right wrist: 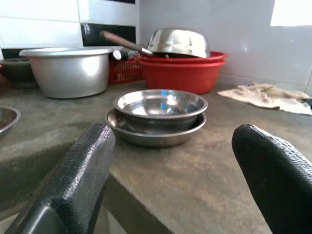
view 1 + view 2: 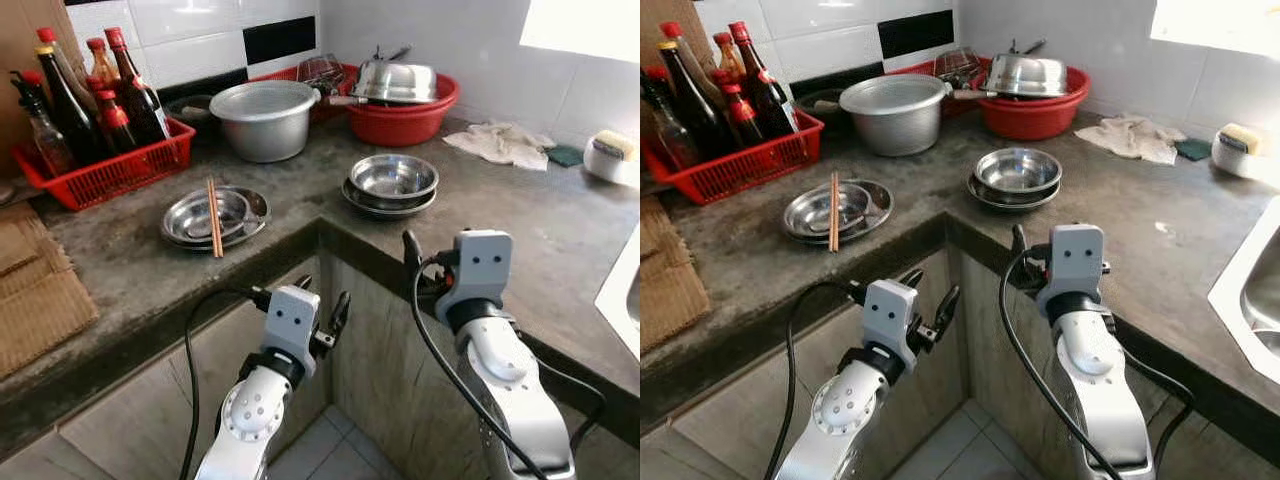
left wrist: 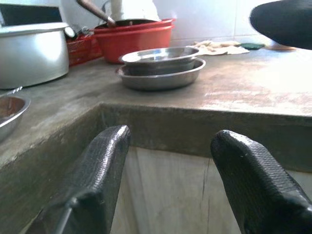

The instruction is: Kitchen organization

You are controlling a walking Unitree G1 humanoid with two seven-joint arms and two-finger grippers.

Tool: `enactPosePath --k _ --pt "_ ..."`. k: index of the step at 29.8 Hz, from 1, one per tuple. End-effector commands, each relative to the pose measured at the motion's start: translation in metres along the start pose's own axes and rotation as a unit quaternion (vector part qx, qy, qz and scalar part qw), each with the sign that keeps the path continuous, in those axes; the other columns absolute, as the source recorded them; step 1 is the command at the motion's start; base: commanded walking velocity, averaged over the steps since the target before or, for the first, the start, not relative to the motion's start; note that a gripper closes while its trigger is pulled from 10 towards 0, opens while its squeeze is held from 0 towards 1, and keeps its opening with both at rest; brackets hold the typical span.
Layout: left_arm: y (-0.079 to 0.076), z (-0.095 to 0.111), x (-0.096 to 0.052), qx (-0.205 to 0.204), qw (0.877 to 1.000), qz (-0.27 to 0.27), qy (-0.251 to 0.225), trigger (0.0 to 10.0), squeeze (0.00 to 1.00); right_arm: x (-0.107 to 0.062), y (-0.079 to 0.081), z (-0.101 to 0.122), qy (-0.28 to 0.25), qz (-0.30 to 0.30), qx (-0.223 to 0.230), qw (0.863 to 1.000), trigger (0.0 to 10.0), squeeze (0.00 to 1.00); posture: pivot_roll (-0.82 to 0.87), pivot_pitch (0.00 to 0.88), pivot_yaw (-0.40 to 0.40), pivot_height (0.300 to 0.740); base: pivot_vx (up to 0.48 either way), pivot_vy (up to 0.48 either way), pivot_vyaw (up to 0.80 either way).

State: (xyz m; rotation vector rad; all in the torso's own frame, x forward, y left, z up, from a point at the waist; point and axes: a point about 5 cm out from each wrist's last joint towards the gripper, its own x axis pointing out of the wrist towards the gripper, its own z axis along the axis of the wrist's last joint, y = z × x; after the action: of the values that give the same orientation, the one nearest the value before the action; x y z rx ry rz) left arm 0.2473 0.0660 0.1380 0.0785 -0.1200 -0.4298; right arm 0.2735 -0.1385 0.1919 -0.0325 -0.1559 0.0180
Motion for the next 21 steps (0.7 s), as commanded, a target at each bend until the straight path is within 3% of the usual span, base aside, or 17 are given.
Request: enactPosePath --k 1,21 --pt "0.0012 -0.0006 0.0000 0.002 1.000 0.001 0.004 10.0 0.00 0.0029 0.0005 0.0030 -0.003 0.002 0.002 1.000 10.0 0.00 0.11 0.000 -0.007 0.740 0.300 0.000 0.00" --pt "0.0004 -0.0036 -0.0017 0.005 1.000 -0.006 0.008 10.0 0.00 0.0061 0.0005 0.0034 -0.006 0.010 -0.002 1.000 10.0 0.00 0.10 0.000 -0.005 0.740 0.351 0.000 0.00"
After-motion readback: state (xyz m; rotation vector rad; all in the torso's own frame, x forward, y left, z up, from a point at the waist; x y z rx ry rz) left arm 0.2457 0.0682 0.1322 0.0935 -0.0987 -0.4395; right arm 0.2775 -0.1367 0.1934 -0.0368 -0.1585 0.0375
